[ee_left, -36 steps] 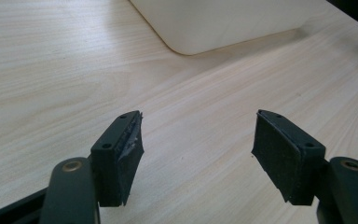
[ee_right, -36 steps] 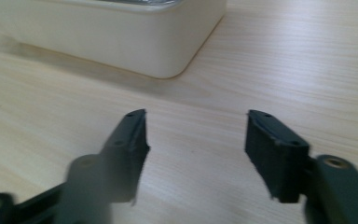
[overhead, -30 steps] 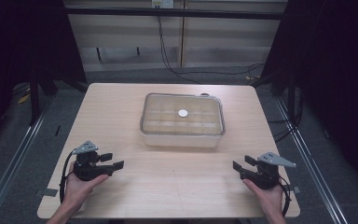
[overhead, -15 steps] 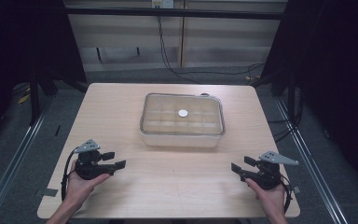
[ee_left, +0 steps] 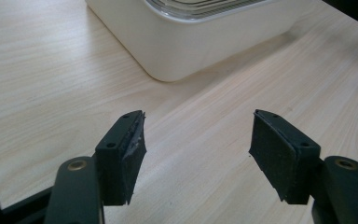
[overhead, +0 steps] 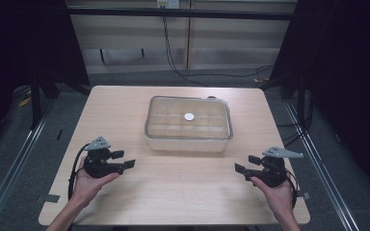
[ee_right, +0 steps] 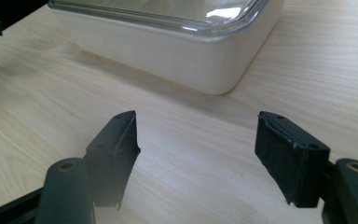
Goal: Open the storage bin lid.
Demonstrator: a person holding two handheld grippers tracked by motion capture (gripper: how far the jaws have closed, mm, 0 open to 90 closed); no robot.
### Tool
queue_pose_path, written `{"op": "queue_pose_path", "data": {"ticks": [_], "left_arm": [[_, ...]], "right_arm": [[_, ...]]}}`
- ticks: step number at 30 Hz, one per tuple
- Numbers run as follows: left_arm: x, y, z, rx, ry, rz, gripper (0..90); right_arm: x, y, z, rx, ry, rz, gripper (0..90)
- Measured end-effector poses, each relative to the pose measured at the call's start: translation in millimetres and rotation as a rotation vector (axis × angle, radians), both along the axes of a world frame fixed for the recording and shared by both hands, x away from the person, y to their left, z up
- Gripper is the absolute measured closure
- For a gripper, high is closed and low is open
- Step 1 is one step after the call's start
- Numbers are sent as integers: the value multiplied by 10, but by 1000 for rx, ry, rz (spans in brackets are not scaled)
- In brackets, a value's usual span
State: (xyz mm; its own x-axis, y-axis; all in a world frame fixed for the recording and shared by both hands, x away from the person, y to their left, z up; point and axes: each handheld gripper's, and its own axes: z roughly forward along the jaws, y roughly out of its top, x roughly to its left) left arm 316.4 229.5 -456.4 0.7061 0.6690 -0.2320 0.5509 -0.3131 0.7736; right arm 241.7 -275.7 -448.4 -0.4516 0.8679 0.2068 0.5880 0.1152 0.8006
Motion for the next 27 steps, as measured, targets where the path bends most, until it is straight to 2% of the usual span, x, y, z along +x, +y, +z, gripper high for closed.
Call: {"op": "queue_pose_path", "data": {"ticks": [2, 4, 6, 9, 11, 13, 16, 17, 27], "left_arm": [[43, 11, 17, -19, 4, 4, 353], [88, 19, 45, -18, 29, 33, 363], [125, 26, 78, -18, 24, 38, 396], [159, 25, 97, -41, 12, 45, 391], [216, 0, 121, -24, -1, 31, 388], [235, -13, 132, -30, -3, 30, 388], [294, -62, 185, -6, -21, 25, 389], [319, -88, 218, -16, -34, 24, 389], [456, -268, 314, -4, -37, -11, 350]], "right_arm": [[80, 11, 43, 4, 0, 0, 282], [131, 20, 68, 15, -3, 4, 277], [178, 35, 80, 18, -4, 5, 273], [224, 53, 49, 14, 2, 14, 273], [259, 58, 32, 4, 10, 12, 271], [278, 55, 30, 4, 12, 14, 269], [362, 59, 69, 22, 0, 8, 261], [374, 70, 79, 21, -1, 8, 261], [529, 99, 206, 13, -15, 30, 260]]}}
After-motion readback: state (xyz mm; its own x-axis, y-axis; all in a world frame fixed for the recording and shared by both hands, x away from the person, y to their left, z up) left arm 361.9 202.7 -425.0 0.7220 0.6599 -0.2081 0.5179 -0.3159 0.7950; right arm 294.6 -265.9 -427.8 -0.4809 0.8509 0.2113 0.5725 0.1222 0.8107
